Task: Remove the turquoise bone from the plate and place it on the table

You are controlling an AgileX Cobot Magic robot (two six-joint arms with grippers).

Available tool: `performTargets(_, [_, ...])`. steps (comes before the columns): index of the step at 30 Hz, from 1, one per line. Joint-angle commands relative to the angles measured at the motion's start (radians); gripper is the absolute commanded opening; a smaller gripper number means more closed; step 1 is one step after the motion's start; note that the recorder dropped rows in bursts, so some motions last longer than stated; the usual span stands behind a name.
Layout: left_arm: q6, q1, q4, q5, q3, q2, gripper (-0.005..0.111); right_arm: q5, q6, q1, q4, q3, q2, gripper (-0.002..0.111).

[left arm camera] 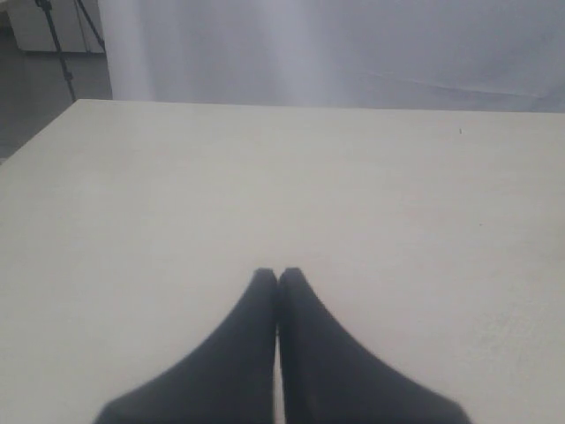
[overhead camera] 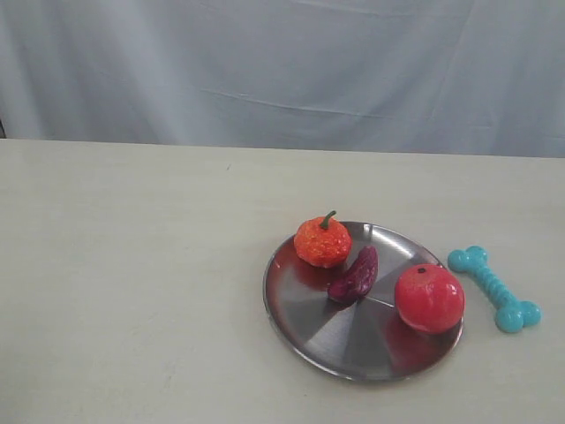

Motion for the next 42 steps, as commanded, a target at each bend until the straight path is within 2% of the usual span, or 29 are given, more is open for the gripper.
performTargets(1, [-0.004, -0.008, -0.001, -0.005, 0.003, -0.001, 0.000, -0.008, 0.001, -0.006, -0.004, 0.048, -0.037, -0.001])
performTargets(21, [-0.004, -0.008, -0.001, -0.005, 0.003, -0.001, 0.000, -0.008, -0.001, -0.006, -0.004, 0.051, -0.047, -0.001])
performTargets(26, [-0.004, -0.008, -0.001, -0.005, 0.003, -0.001, 0.000, -0.008, -0.005, -0.006, -0.010, 0.054, -0.145, -0.001])
performTargets(31, [-0.004, -0.008, -0.001, -0.005, 0.003, -0.001, 0.000, 0.031, -0.001, 0.046, -0.004, 0.044, -0.145, -0.001])
performTargets(38, [-0.004, -0.008, -0.001, -0.005, 0.003, -0.001, 0.000, 0.040, 0.010, 0.074, 0.000, 0.185, -0.145, -0.001])
performTargets(42, [-0.004, -0.008, -0.001, -0.005, 0.003, -0.001, 0.000, -0.027, 0.010, 0.108, 0.000, 0.301, -0.145, -0.001])
